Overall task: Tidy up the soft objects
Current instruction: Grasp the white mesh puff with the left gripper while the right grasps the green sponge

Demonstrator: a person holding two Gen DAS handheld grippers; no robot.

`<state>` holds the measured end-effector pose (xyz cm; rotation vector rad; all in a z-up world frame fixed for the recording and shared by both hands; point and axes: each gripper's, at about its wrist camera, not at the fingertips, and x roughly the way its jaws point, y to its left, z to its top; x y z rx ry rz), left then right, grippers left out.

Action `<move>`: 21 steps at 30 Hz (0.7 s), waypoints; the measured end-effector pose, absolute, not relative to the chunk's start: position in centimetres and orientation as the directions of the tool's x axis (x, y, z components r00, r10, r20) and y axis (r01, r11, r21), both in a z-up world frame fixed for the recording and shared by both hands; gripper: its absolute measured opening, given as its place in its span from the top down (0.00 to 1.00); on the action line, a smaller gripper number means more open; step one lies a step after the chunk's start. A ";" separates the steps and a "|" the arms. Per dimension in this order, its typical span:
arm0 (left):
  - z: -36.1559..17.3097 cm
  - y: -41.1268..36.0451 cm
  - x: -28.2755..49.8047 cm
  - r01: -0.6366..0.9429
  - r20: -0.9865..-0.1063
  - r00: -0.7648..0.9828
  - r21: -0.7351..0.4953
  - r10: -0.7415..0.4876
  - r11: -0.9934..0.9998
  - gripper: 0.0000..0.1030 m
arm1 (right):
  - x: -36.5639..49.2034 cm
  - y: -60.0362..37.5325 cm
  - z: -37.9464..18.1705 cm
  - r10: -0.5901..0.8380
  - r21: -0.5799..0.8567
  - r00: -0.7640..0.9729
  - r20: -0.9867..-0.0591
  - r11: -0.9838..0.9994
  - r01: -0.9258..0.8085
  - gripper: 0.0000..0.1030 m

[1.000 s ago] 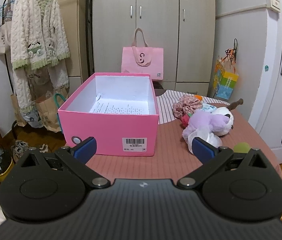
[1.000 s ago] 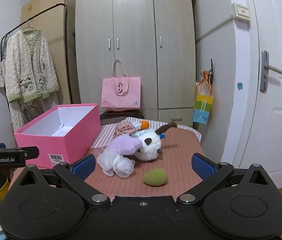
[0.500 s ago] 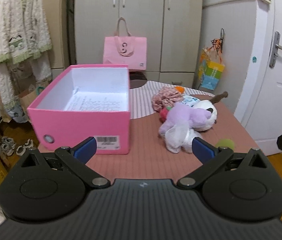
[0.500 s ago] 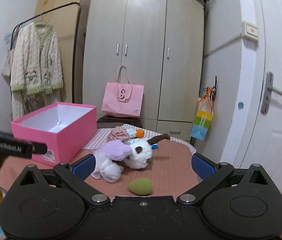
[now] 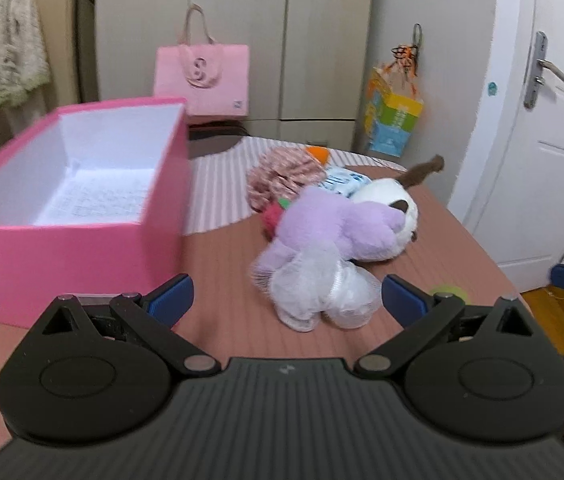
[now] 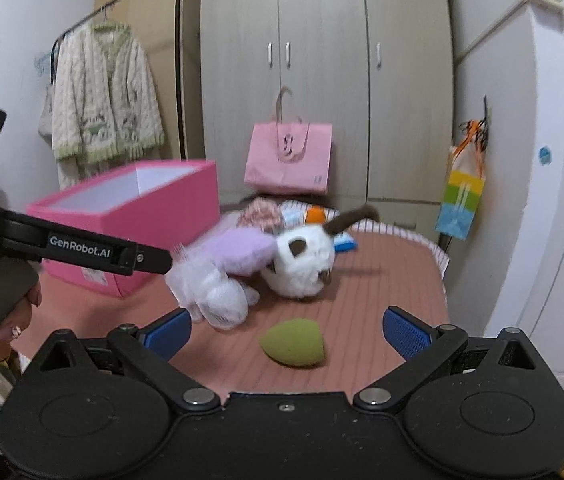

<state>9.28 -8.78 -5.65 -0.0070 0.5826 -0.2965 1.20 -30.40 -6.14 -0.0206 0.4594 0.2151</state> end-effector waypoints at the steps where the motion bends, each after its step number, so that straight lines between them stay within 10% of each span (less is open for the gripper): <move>1: -6.1 -8.9 9.7 0.282 -0.540 0.789 -0.103 -0.292 0.954 0.02 | 1.7 -30.4 -6.6 0.201 0.018 0.870 -0.450 0.976 -0.217 0.00; 13: -9.7 -12.3 13.0 0.334 -0.536 0.785 -0.053 -0.309 0.941 0.02 | 6.8 -30.3 -11.5 0.265 0.019 0.812 -0.520 0.954 -0.299 0.03; 21: -10.9 -12.7 13.3 0.315 -0.554 0.781 -0.050 -0.288 0.948 0.13 | 8.0 -30.4 -13.1 0.270 0.061 0.811 -0.519 0.958 -0.280 0.24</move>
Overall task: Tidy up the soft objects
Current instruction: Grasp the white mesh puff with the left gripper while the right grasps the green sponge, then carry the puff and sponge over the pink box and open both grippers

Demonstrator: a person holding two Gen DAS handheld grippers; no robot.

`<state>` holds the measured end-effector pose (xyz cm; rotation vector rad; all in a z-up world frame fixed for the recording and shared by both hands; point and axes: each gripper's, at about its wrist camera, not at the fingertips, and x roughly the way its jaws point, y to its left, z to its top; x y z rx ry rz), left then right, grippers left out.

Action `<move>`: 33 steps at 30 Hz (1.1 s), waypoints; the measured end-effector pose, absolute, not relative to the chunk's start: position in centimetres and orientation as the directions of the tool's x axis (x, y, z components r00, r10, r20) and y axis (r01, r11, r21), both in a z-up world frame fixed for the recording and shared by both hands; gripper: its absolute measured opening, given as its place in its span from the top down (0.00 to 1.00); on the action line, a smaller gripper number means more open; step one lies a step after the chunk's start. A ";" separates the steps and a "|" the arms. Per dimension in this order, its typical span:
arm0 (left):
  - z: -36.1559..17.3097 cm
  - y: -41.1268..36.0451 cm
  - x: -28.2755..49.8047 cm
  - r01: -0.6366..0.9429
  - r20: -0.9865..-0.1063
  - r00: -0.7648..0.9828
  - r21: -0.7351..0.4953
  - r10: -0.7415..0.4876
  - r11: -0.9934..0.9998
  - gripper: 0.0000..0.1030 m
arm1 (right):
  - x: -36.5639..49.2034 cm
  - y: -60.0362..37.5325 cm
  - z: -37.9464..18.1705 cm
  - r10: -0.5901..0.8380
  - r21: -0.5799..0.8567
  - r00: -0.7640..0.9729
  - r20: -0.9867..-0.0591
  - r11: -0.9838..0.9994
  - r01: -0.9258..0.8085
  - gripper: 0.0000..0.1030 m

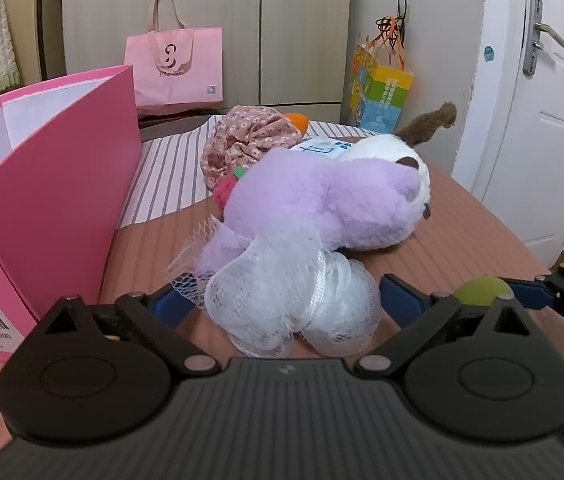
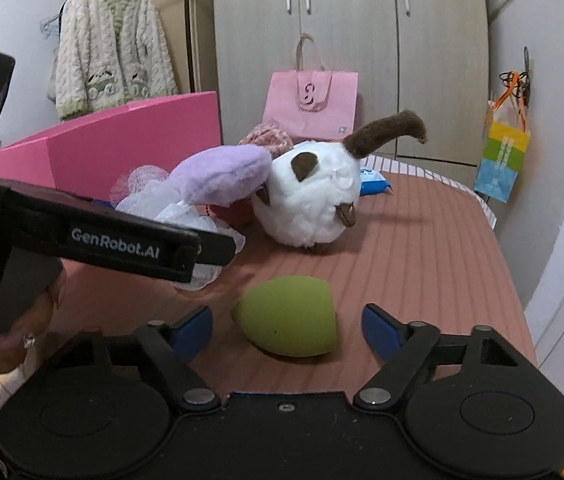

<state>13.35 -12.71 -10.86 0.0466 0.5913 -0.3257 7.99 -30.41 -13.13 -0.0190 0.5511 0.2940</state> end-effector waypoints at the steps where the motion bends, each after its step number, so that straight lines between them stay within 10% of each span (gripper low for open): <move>1: -10.9 -12.7 13.3 0.311 -0.556 0.780 -0.054 -0.287 0.949 0.23 | 7.9 -30.4 -13.2 0.268 0.058 0.816 -0.513 0.959 -0.278 0.29; 7: -10.9 -11.9 13.0 0.318 -0.576 0.751 -0.112 -0.323 0.941 0.52 | 7.4 -30.7 -12.7 0.271 0.142 0.819 -0.507 0.963 -0.231 0.48; 33: -8.4 -6.2 10.5 0.377 -0.694 0.579 -0.239 -0.429 0.895 0.51 | 5.7 -27.3 -10.6 0.328 0.099 0.764 -0.555 0.939 -0.330 0.49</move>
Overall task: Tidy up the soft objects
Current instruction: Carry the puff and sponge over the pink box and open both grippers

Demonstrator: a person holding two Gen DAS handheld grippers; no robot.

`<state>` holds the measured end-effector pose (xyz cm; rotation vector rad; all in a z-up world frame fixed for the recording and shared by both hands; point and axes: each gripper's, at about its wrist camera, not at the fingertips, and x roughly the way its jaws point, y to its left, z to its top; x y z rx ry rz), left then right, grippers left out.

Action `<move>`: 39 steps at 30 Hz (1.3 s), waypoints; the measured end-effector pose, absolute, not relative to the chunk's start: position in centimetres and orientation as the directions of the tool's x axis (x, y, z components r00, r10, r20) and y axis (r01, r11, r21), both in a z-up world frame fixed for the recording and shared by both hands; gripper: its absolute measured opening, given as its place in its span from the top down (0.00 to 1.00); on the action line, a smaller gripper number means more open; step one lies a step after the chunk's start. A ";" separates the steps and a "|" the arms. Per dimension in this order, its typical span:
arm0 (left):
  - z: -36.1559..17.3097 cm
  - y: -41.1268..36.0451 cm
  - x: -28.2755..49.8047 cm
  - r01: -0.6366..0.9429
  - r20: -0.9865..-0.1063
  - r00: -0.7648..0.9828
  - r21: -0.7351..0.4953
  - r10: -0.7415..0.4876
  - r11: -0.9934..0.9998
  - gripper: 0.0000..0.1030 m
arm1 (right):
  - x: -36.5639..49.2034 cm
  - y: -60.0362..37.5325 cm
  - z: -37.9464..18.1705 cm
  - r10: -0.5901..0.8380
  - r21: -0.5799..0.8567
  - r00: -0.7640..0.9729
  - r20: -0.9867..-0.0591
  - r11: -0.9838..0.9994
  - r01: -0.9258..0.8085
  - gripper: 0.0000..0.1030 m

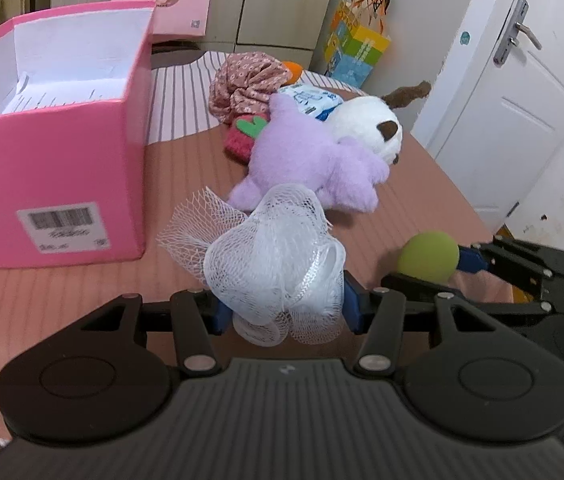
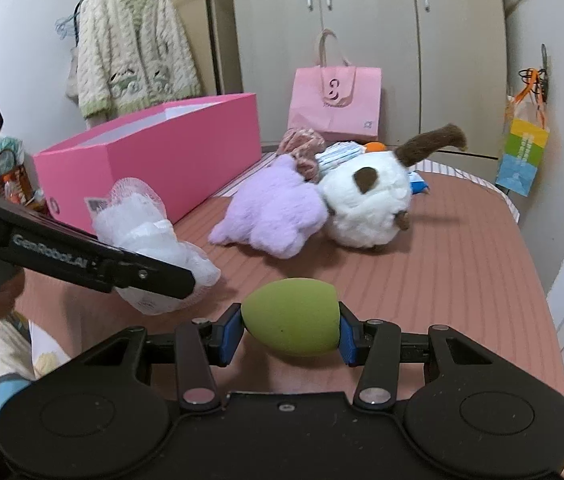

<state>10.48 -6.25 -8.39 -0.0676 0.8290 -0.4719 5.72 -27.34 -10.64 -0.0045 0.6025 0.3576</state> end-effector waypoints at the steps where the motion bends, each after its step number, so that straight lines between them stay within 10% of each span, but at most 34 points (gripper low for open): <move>1: -8.2 -5.9 10.4 0.379 -0.697 0.574 -0.240 -0.430 0.894 0.51 | 5.7 -27.1 -10.5 0.332 0.096 0.760 -0.559 0.936 -0.338 0.49; 22: -2.1 4.5 7.7 0.416 -0.797 0.477 -0.167 -0.371 0.894 0.51 | 7.1 -16.1 -3.2 0.573 0.216 0.437 -0.693 0.744 -0.632 0.49; 39: 4.6 8.5 17.8 0.421 -0.681 0.597 -0.186 -0.425 0.888 0.51 | 15.6 -10.9 4.2 0.545 0.028 0.559 -0.625 0.732 -0.681 0.49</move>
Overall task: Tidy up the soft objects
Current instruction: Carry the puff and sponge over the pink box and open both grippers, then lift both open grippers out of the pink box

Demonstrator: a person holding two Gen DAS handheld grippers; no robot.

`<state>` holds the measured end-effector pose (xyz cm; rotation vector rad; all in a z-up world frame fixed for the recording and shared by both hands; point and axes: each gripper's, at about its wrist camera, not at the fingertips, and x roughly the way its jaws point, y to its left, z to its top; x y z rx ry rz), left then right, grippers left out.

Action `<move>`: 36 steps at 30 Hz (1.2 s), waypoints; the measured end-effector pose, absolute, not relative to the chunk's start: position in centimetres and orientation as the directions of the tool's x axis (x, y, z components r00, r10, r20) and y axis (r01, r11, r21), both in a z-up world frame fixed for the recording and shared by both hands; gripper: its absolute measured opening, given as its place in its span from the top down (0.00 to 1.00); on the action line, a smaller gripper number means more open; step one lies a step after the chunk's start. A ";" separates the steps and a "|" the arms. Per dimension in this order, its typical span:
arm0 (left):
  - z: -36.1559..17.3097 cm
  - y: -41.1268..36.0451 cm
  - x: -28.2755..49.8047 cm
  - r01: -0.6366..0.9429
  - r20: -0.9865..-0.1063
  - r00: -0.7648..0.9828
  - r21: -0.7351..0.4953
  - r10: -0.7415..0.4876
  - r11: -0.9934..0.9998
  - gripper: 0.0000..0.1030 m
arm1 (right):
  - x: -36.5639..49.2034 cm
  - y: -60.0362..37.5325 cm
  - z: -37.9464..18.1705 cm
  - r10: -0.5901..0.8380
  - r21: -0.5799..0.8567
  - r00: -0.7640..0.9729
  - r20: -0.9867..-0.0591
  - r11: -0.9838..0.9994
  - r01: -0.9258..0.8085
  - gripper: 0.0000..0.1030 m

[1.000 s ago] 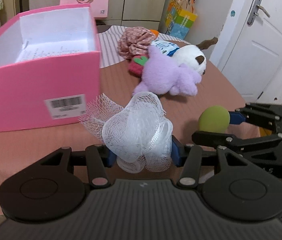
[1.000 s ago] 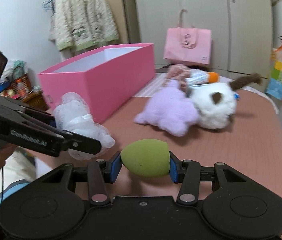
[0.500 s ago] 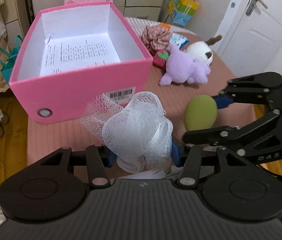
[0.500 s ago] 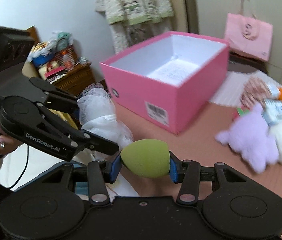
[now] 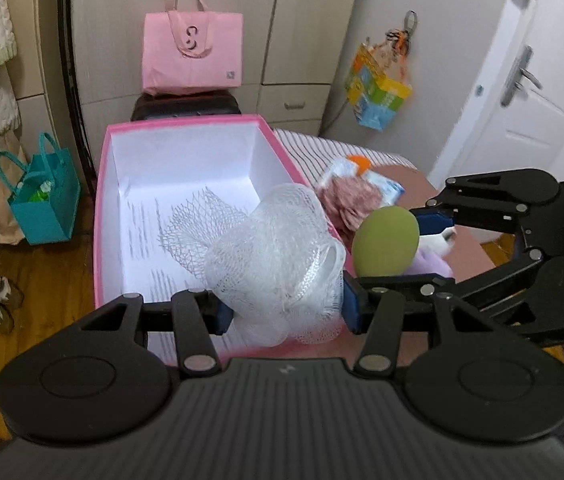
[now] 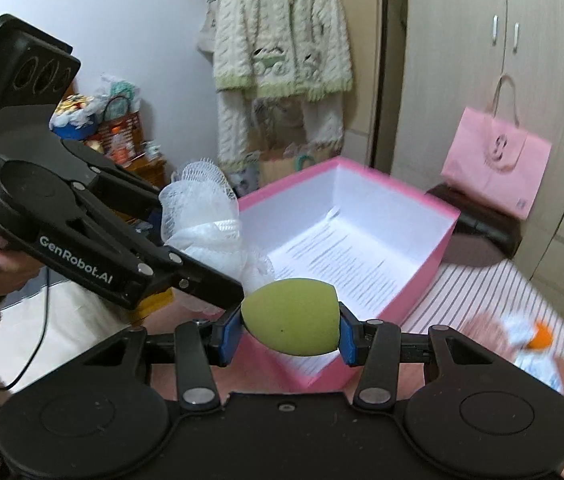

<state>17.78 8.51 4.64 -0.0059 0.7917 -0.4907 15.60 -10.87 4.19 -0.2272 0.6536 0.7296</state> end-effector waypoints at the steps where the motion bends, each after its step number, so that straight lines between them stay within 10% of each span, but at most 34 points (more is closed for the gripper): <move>1: 4.7 8.4 18.8 0.415 -0.678 0.607 -0.175 -0.415 0.893 0.51 | 16.5 -10.7 4.4 0.542 0.021 0.565 -0.622 0.733 -0.680 0.49; 26: -2.7 7.3 37.7 0.181 -0.802 0.561 -0.124 -0.206 0.976 0.52 | 34.5 -3.7 -2.9 0.350 -0.239 0.574 -0.740 0.661 -0.711 0.49; 36: 0.1 7.3 35.3 0.191 -0.741 0.639 -0.106 -0.205 0.976 0.20 | 32.0 -5.4 -1.0 0.387 -0.263 0.615 -0.687 0.656 -0.707 0.27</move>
